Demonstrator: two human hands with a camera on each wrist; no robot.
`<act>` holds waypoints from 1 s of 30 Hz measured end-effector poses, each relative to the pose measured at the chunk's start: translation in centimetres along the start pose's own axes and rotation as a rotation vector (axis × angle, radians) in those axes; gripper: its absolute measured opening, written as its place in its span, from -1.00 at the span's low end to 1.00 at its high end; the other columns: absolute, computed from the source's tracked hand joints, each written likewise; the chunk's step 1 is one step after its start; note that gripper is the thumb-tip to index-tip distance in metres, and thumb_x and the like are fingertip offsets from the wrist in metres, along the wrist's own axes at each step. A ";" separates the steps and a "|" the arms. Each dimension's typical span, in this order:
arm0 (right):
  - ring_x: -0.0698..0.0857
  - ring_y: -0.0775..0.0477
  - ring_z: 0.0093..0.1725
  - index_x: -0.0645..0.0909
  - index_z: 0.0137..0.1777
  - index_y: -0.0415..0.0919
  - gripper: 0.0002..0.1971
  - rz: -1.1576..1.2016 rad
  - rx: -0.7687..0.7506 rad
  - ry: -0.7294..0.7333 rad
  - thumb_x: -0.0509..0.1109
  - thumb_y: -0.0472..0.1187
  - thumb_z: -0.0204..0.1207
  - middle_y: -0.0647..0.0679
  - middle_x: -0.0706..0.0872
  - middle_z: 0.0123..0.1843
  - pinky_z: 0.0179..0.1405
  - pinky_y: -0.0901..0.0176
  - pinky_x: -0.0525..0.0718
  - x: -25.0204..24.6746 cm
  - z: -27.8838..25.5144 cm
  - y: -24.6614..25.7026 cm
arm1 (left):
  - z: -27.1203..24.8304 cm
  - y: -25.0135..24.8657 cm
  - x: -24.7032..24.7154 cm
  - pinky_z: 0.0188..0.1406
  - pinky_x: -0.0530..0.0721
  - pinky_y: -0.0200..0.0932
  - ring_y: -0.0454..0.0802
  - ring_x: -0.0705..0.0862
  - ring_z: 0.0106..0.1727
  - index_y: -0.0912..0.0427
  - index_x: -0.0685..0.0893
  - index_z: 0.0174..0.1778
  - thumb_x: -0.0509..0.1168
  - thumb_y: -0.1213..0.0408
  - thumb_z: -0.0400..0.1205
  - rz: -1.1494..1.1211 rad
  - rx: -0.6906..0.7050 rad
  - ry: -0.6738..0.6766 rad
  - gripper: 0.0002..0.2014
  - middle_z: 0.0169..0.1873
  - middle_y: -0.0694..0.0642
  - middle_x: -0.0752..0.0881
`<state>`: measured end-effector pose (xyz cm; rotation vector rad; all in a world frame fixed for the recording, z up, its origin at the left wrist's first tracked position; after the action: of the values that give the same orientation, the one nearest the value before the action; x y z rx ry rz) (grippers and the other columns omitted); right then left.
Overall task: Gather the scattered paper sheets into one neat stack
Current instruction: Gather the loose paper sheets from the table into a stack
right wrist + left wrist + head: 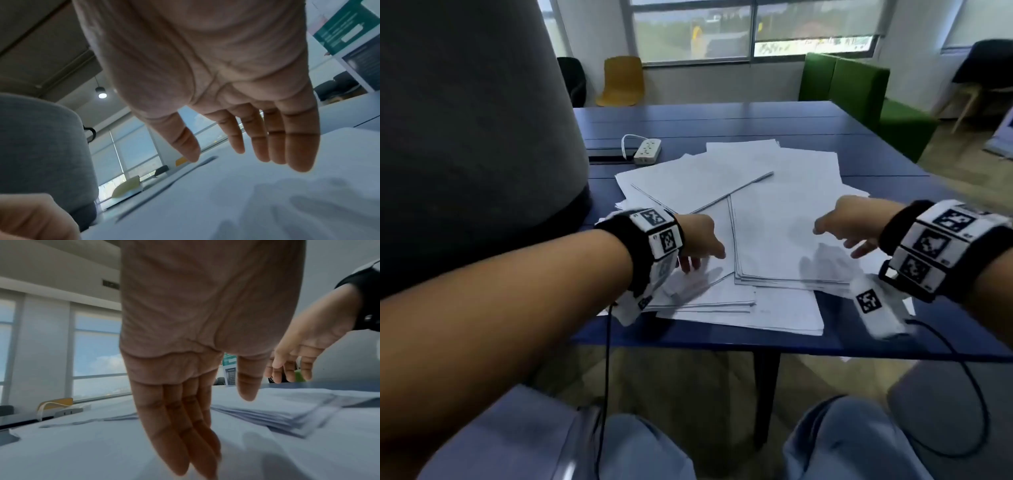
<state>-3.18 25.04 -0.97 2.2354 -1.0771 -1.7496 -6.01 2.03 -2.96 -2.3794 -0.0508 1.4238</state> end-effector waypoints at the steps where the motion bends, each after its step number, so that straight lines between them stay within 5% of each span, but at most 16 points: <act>1: 0.64 -0.27 0.01 0.47 -0.05 -0.31 -0.77 -0.082 -0.011 -0.018 0.36 -0.13 0.55 -0.23 0.58 0.03 0.03 -0.09 0.74 -0.1 -0.4 -0.1 | -0.1 -0.2 0.3 -0.27 0.76 -0.07 0.22 0.75 -0.27 0.33 0.56 -0.23 0.30 0.15 0.67 -0.022 0.005 -0.014 -0.70 -0.20 0.27 0.79; 4: 0.55 -0.22 -0.03 0.43 0.04 -0.30 -0.73 -0.282 -0.018 -0.064 0.36 -0.11 0.57 -0.18 0.53 0.02 -0.21 0.10 0.57 -0.2 -0.9 -0.5 | -0.2 -1.1 0.5 -0.12 0.80 0.10 0.22 0.71 -0.34 0.35 0.59 -0.28 0.29 0.18 0.67 -0.074 0.019 -0.098 -0.69 -0.30 0.24 0.73; 7: 0.50 -0.11 -0.30 0.45 -0.07 -0.30 -0.70 -0.344 -0.015 -0.049 0.39 -0.05 0.54 -0.11 0.51 -0.21 -0.50 0.18 0.39 0.7 -0.6 -1.1 | 0.2 -1.8 0.9 -0.15 0.80 0.12 0.18 0.62 -0.49 0.30 0.50 -0.47 0.29 0.23 0.64 -0.166 0.017 -0.157 -0.63 -0.50 0.20 0.62; 10: 0.52 -0.11 -0.31 0.45 -0.33 -0.23 -0.66 -0.378 -0.033 -0.076 0.44 -0.02 0.48 -0.08 0.53 -0.28 -0.53 0.20 0.36 1.1 0.1 -1.4 | 0.5 -2.4 1.2 -0.31 0.66 -0.08 0.16 0.61 -0.41 0.21 0.44 -0.50 0.30 0.17 0.62 -0.166 0.008 -0.232 -0.62 -0.54 0.12 0.55; 15: 0.56 -0.12 -0.28 0.43 -0.37 -0.21 -0.67 -0.341 -0.059 -0.083 0.47 -0.07 0.45 -0.07 0.52 -0.35 -0.53 0.20 0.42 1.9 0.4 -1.3 | 1.3 -2.6 1.7 -0.50 0.29 -0.17 0.14 0.52 -0.24 0.16 0.33 -0.47 0.33 0.13 0.60 -0.155 0.009 -0.321 -0.59 -0.46 0.06 0.44; 22: 0.44 -0.06 -0.49 0.42 -0.38 -0.23 -0.65 -0.205 -0.038 -0.069 0.52 -0.11 0.41 -0.09 0.49 -0.45 -0.57 0.23 0.34 2.6 0.8 -1.0 | 1.6 -2.7 1.7 -0.52 0.31 -0.19 0.14 0.54 -0.24 0.18 0.36 -0.46 0.35 0.16 0.58 -0.153 0.009 -0.343 -0.62 -0.45 0.06 0.47; 24: 0.53 -0.09 -0.36 0.44 -0.31 -0.23 -0.65 -0.223 -0.049 -0.061 0.54 -0.06 0.39 -0.07 0.52 -0.38 -0.48 0.22 0.41 2.9 0.7 -0.9 | 1.4 -2.9 1.8 -0.51 0.31 -0.18 0.12 0.51 -0.30 0.18 0.35 -0.48 0.36 0.16 0.57 -0.180 0.012 -0.344 -0.61 -0.48 0.07 0.46; 26: 0.58 -0.16 -0.08 0.45 -0.26 -0.18 -0.61 -0.303 -0.050 -0.071 0.55 0.07 0.32 -0.07 0.60 -0.22 -0.17 0.12 0.50 3.1 1.0 -0.8 | 1.4 -3.2 2.0 -0.43 0.43 -0.16 0.17 0.60 -0.26 0.22 0.44 -0.44 0.37 0.17 0.54 -0.243 0.030 -0.343 -0.67 -0.44 0.10 0.52; 28: 0.51 -0.22 0.16 0.42 -0.30 -0.11 -0.56 -0.411 -0.017 -0.077 0.52 0.20 0.25 -0.11 0.62 -0.07 0.14 -0.06 0.41 3.2 1.1 -1.0 | 1.3 -3.6 1.9 -0.28 0.50 -0.10 0.19 0.64 -0.13 0.22 0.48 -0.30 0.37 0.14 0.56 -0.296 0.036 -0.352 -0.73 -0.32 0.10 0.56; 30: 0.46 -0.24 0.26 0.41 -0.32 -0.08 -0.54 -0.450 0.012 -0.056 0.50 0.26 0.25 -0.08 0.57 -0.12 0.31 -0.15 0.37 3.1 1.0 -1.4 | 1.1 -4.0 2.0 -0.25 0.44 -0.14 0.14 0.55 -0.14 0.18 0.39 -0.29 0.34 0.14 0.60 -0.304 0.021 -0.355 -0.70 -0.33 0.03 0.47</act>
<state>-3.15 24.59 -4.44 2.6032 -0.6211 -1.9720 -5.39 6.54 -3.79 -1.9701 -0.4650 1.6579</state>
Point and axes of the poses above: each hand's wrist, its own z-axis towards the middle knuckle, its own x-axis out of the palm, y = z × x, the point moved 7 cm from there along z, towards the middle knuckle
